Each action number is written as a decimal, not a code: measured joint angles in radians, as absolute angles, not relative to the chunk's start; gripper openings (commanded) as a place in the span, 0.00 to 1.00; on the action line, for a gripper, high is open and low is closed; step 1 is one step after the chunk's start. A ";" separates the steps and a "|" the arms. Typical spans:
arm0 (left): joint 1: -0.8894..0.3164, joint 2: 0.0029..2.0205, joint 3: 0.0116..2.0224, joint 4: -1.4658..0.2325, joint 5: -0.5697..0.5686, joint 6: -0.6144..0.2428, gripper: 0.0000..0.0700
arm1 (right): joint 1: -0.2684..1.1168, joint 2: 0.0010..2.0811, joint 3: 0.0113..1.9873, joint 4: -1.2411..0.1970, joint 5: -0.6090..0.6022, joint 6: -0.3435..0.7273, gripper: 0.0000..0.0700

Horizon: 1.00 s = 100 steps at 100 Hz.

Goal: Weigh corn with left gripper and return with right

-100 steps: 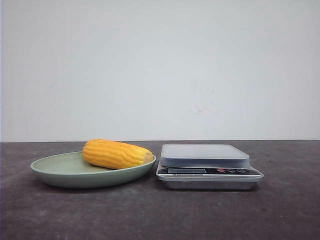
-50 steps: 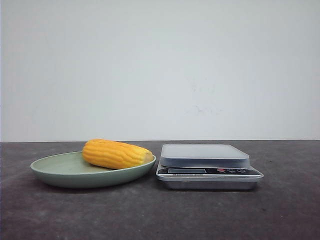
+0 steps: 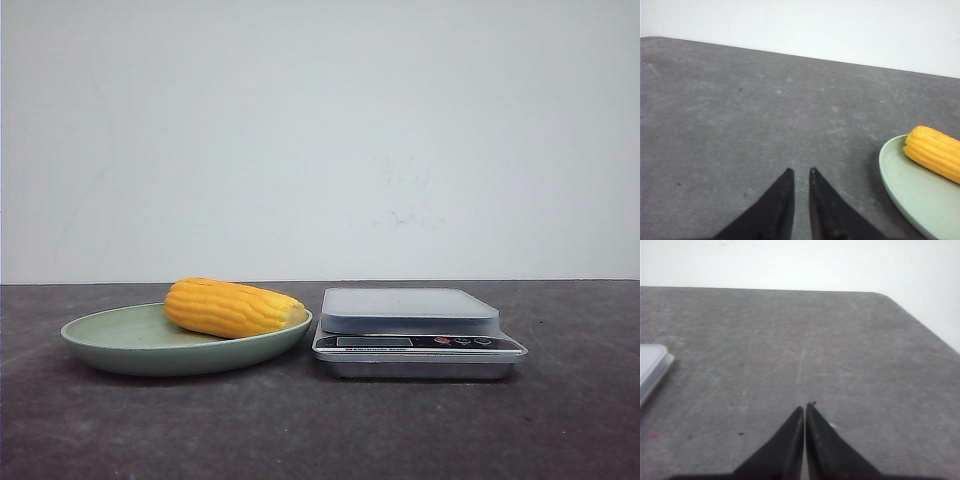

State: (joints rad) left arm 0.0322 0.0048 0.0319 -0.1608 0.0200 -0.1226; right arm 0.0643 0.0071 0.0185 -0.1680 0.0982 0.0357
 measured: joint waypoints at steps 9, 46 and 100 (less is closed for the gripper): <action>0.032 0.005 0.032 -0.178 0.017 -0.123 0.02 | 0.064 0.007 0.018 -0.171 0.074 0.055 0.01; 0.033 0.091 0.218 -0.273 0.039 -0.362 0.02 | 0.064 0.064 0.206 -0.247 0.078 0.271 0.01; 0.023 0.739 1.129 -0.542 0.291 -0.383 0.66 | 0.065 0.548 0.931 -0.471 -0.007 0.251 0.77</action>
